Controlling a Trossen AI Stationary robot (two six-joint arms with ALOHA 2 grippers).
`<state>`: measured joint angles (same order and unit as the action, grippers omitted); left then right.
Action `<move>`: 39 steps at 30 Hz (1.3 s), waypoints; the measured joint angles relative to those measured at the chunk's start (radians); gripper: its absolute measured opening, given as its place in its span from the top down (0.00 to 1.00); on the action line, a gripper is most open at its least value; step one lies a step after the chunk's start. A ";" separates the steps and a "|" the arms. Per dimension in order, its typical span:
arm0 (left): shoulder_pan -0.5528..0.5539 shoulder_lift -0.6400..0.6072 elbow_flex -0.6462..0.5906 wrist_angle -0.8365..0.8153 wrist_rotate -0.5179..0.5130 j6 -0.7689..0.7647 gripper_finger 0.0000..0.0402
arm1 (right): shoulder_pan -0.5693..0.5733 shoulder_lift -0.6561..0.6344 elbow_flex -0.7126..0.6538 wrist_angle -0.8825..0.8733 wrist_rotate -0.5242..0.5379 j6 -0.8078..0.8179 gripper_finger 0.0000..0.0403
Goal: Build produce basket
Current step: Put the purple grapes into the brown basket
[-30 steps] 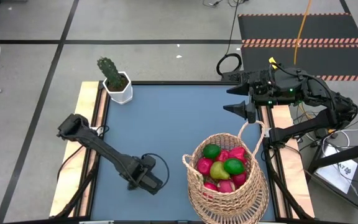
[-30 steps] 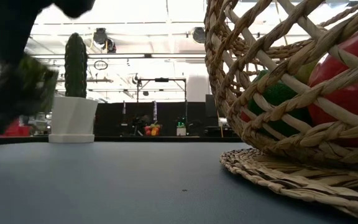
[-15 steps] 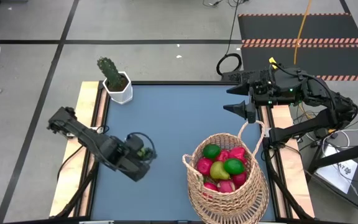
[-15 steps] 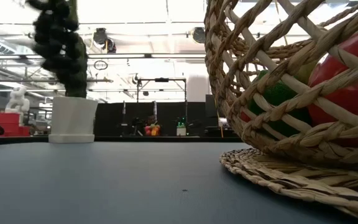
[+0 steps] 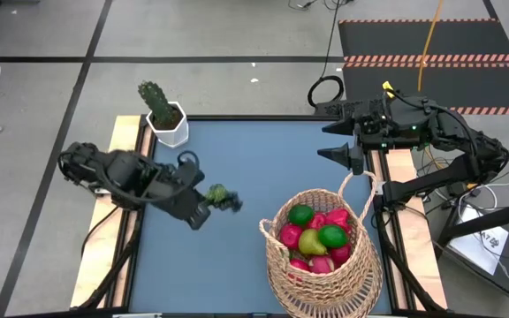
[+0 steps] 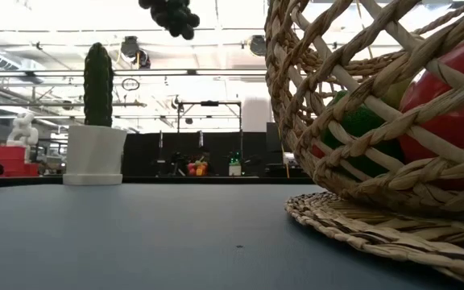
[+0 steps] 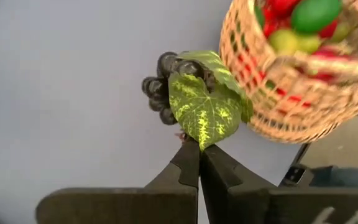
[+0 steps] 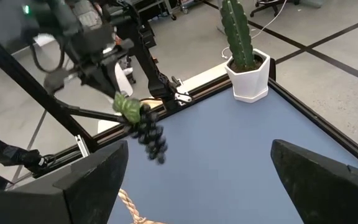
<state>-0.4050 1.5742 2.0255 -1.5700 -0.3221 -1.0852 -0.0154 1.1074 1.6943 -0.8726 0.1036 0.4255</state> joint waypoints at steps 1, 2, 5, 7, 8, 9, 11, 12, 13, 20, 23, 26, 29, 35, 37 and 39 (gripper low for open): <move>0.013 0.000 0.017 0.000 -0.001 0.019 1.00 | 0.000 0.000 0.000 0.000 0.000 -0.001 0.03; 0.028 -0.001 0.032 0.000 -0.002 0.037 1.00 | 0.000 0.000 0.000 0.000 0.000 -0.002 0.03; 0.069 0.000 0.071 -0.002 -0.002 0.097 1.00 | 0.000 0.000 0.000 -0.002 0.000 -0.005 0.03; 0.096 0.001 0.099 -0.002 -0.001 0.138 1.00 | 0.000 0.000 0.000 -0.002 0.000 -0.015 0.03; 0.109 0.000 0.112 -0.001 -0.002 0.159 1.00 | 0.000 0.000 0.000 -0.002 0.001 -0.020 0.03; 0.123 0.000 0.124 -0.001 -0.002 0.178 1.00 | 0.000 0.000 0.000 -0.002 0.001 -0.024 0.03; 0.149 -0.001 0.142 -0.002 -0.001 0.214 1.00 | 0.000 0.000 0.000 -0.002 0.005 -0.027 0.03; 0.160 0.000 0.151 -0.002 -0.002 0.232 1.00 | 0.000 0.000 0.000 -0.002 0.005 -0.028 0.03; 0.170 0.001 0.161 -0.002 -0.001 0.251 1.00 | 0.000 0.000 0.000 -0.002 0.005 -0.030 0.03; 0.217 0.000 0.256 0.005 -0.003 0.404 1.00 | 0.000 0.000 0.000 -0.002 0.007 -0.030 0.03; 0.222 -0.001 0.292 0.034 -0.004 0.515 1.00 | 0.000 0.000 0.000 -0.002 0.033 -0.030 0.03; 0.222 0.000 0.325 0.064 -0.021 0.626 1.00 | 0.000 0.000 0.000 -0.002 0.035 -0.030 0.03; 0.223 -0.008 0.331 0.122 -0.039 0.707 1.00 | 0.000 0.000 0.000 -0.002 0.039 -0.030 0.03; 0.205 -0.030 0.331 0.280 -0.045 0.952 1.00 | 0.000 0.000 0.000 -0.002 0.055 -0.030 0.03; 0.206 -0.039 0.331 0.356 -0.044 1.003 1.00 | 0.000 0.000 0.000 -0.001 0.055 -0.029 0.03; 0.208 -0.052 0.331 0.411 -0.046 1.048 1.00 | 0.000 0.000 0.000 -0.002 0.055 -0.028 0.03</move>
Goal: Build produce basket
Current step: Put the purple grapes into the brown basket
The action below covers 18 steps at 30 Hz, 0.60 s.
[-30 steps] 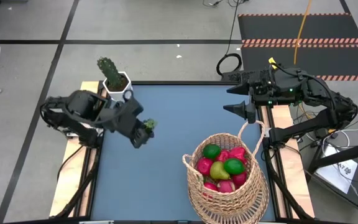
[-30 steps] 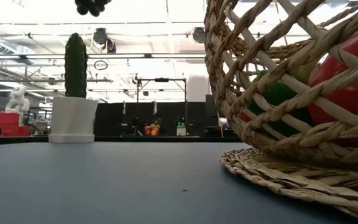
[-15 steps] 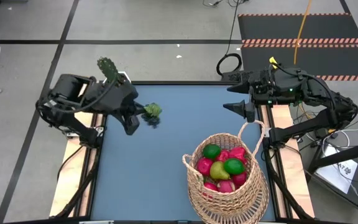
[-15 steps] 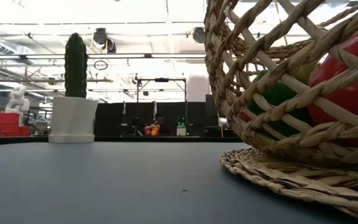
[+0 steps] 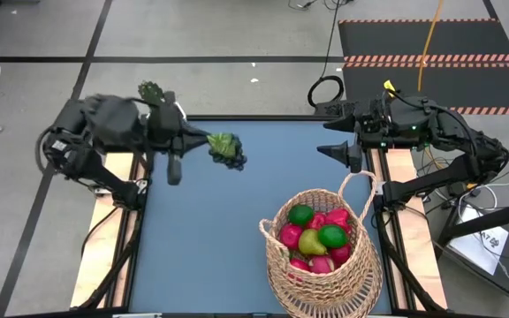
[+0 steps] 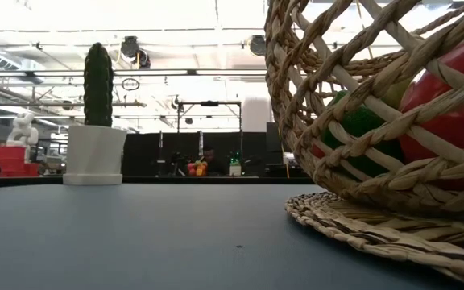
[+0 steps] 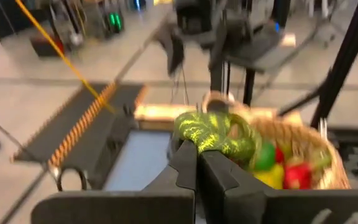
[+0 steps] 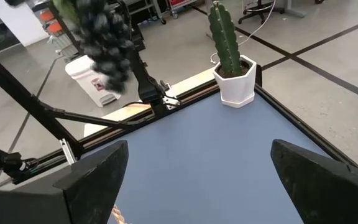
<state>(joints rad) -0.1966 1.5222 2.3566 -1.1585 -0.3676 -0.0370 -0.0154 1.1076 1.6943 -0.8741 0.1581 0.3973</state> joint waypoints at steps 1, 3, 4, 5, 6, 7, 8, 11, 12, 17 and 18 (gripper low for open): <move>0.001 -0.002 0.000 0.033 -0.001 0.021 1.00 | 0.000 0.000 0.000 0.000 0.000 0.001 0.03; 0.000 -0.013 0.001 0.095 -0.001 0.069 1.00 | 0.000 0.000 0.000 0.000 0.000 0.002 0.03; 0.000 -0.019 -0.001 0.111 0.000 0.091 1.00 | 0.000 0.000 0.000 0.000 0.000 0.004 0.03; -0.001 -0.021 -0.001 0.136 0.000 0.105 1.00 | 0.000 0.000 0.000 0.001 0.000 0.005 0.03; -0.001 -0.025 0.000 0.173 0.000 0.118 1.00 | 0.000 0.000 0.000 0.002 0.000 0.006 0.03; 0.000 -0.033 0.000 0.199 0.000 0.134 1.00 | 0.000 0.000 0.000 0.002 0.000 0.006 0.03; 0.000 -0.038 0.000 0.212 0.000 0.150 1.00 | 0.000 0.000 0.000 0.002 -0.001 0.006 0.03; 0.000 -0.050 0.000 0.282 0.000 0.188 1.00 | 0.000 0.000 0.000 0.002 -0.001 0.010 0.03; -0.001 -0.053 0.000 0.289 0.000 0.201 1.00 | 0.000 0.000 0.000 0.002 -0.001 0.010 0.03; -0.002 -0.069 0.000 0.358 0.019 0.238 1.00 | 0.000 0.000 0.000 0.005 -0.004 0.010 0.03; -0.002 -0.071 0.000 0.381 0.023 0.238 1.00 | 0.000 0.000 0.000 0.007 -0.004 0.010 0.03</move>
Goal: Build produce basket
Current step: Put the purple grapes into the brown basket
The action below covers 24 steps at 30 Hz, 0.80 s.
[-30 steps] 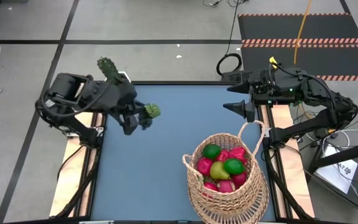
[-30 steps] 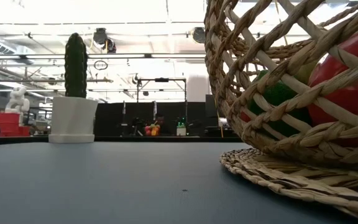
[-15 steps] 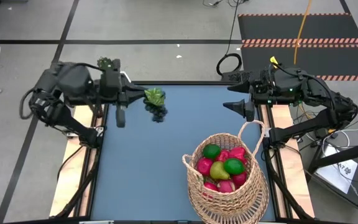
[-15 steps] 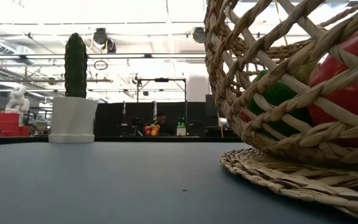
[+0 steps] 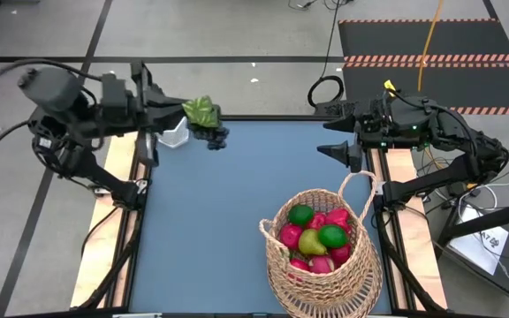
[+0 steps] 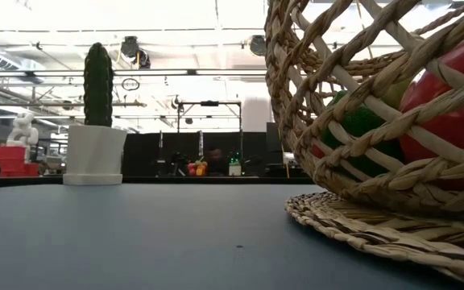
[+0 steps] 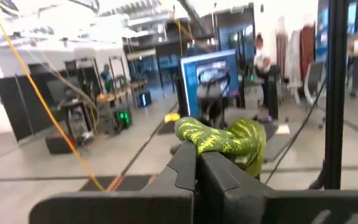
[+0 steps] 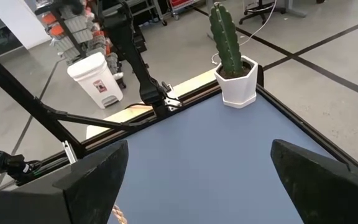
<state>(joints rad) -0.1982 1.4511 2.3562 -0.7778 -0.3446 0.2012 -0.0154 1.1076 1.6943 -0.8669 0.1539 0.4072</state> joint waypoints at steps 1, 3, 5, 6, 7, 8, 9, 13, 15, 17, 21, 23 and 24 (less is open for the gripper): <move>0.000 -0.006 0.000 0.013 0.004 0.000 1.00 | 0.000 0.000 0.000 0.000 0.000 0.000 0.03; 0.000 -0.012 0.000 0.028 0.007 0.000 1.00 | 0.000 0.000 0.000 0.002 0.000 0.000 0.03; 0.000 -0.017 0.000 0.048 0.013 0.003 1.00 | 0.000 0.000 0.000 0.004 0.000 0.000 0.03; 0.000 -0.020 0.000 0.047 0.014 0.007 1.00 | 0.000 0.000 0.000 0.005 -0.001 0.000 0.03; -0.003 -0.021 0.000 0.048 0.015 0.008 1.00 | 0.000 0.000 0.000 0.009 -0.001 0.000 0.03; -0.006 -0.022 0.000 0.050 0.019 0.008 1.00 | 0.000 0.000 0.000 0.012 -0.001 0.000 0.03; -0.007 -0.026 0.000 0.049 0.025 0.008 1.00 | 0.000 0.000 0.000 0.013 -0.001 0.000 0.03; -0.007 -0.036 0.000 0.050 0.031 -0.006 1.00 | 0.000 0.000 0.000 0.019 -0.001 0.000 0.03; -0.007 -0.040 0.000 0.051 0.032 -0.028 1.00 | 0.000 0.000 0.000 0.024 -0.001 0.000 0.03; -0.007 -0.042 0.000 0.051 0.033 -0.039 1.00 | 0.000 0.000 0.000 0.026 -0.002 0.000 0.03; -0.010 -0.044 0.000 0.050 0.091 -0.040 1.00 | 0.000 0.000 0.000 0.026 -0.002 0.000 0.03; -0.014 -0.045 0.000 0.050 0.132 -0.040 1.00 | 0.000 0.000 0.000 0.026 -0.002 0.000 0.03; -0.016 -0.045 0.000 0.050 0.153 -0.040 0.99 | 0.000 0.000 0.000 0.026 -0.002 0.000 0.03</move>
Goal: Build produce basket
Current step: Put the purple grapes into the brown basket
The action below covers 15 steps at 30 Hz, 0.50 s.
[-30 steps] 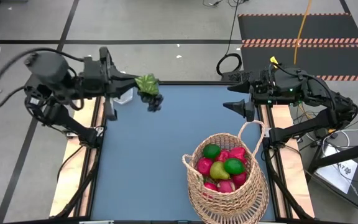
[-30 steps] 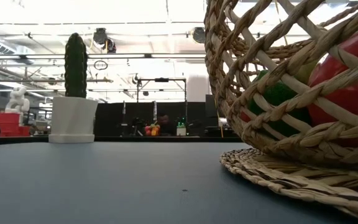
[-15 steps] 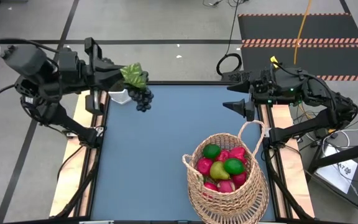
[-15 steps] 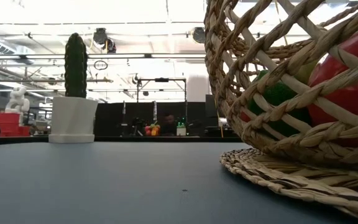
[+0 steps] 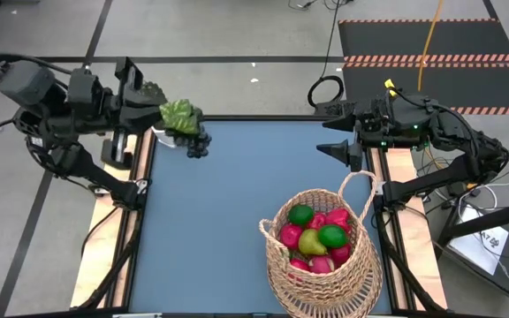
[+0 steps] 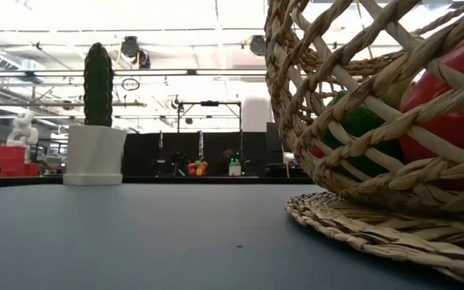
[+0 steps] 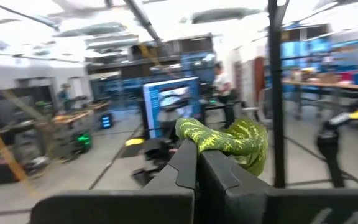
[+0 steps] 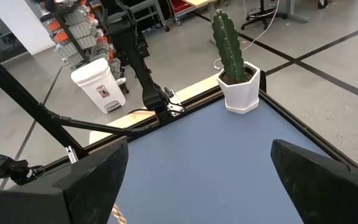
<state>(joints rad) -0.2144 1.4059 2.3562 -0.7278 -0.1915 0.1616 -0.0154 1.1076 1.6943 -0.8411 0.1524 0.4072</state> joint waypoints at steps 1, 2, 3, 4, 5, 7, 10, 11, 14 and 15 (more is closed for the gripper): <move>-0.004 0.000 0.000 0.000 0.023 0.000 0.99 | 0.000 0.000 0.000 0.000 0.000 0.000 0.03; -0.007 0.000 0.000 0.000 0.046 0.000 0.99 | 0.000 0.000 0.000 0.000 0.000 0.000 0.03; -0.011 0.000 0.000 -0.001 0.065 0.000 0.99 | 0.000 0.000 0.000 0.000 0.000 0.000 0.03; -0.015 0.000 0.000 -0.001 0.083 0.003 1.00 | 0.000 0.000 0.000 0.000 0.000 0.000 0.03; -0.020 0.000 0.000 -0.001 0.100 0.006 1.00 | 0.000 0.000 0.000 0.000 0.000 0.000 0.03; -0.032 0.000 0.000 0.000 0.130 0.013 0.99 | 0.000 0.000 0.000 0.000 0.000 0.000 0.03; -0.042 0.000 0.000 -0.001 0.188 0.015 0.99 | 0.000 0.000 0.000 0.000 0.000 0.000 0.03; -0.045 0.000 0.000 -0.001 0.206 0.020 1.00 | 0.000 0.000 0.000 0.000 0.000 0.000 0.03; -0.059 0.000 0.000 0.000 0.244 0.024 0.99 | 0.000 0.000 0.000 0.000 0.000 0.000 0.03; -0.063 0.000 0.000 0.000 0.258 0.024 0.99 | 0.000 0.000 0.000 0.000 0.000 0.002 0.03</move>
<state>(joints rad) -0.2776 1.4059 2.3562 -0.7280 0.0665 0.1860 -0.0154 1.1074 1.6943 -0.8415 0.1520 0.4095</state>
